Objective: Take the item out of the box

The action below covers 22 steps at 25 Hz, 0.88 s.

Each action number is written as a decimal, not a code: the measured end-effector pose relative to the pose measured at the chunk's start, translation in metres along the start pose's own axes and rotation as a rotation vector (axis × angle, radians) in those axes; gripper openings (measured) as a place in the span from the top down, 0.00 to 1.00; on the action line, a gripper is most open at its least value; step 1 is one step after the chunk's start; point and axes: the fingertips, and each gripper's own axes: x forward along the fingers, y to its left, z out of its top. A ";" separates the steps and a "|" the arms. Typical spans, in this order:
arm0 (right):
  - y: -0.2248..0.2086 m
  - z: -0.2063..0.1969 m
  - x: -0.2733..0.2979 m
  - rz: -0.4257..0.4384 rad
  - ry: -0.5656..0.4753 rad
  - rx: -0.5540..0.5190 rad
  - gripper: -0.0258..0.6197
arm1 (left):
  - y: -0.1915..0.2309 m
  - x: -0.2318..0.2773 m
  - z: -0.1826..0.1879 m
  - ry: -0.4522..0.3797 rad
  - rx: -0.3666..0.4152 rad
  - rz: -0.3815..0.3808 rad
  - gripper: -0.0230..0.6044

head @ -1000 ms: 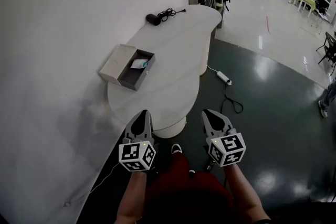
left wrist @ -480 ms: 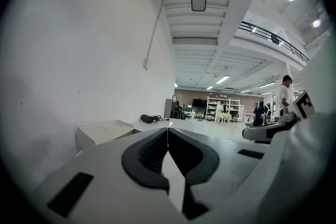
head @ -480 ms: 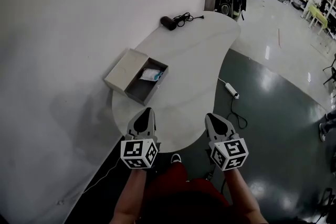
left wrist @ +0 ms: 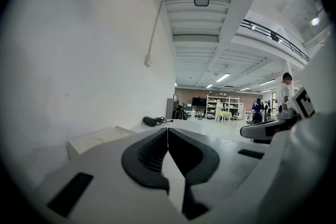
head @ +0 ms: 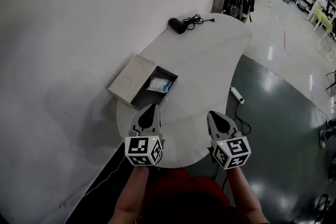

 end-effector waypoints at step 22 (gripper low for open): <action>-0.048 0.021 0.091 0.183 0.077 -0.042 0.94 | 0.047 0.070 -0.009 0.093 -0.088 0.197 0.93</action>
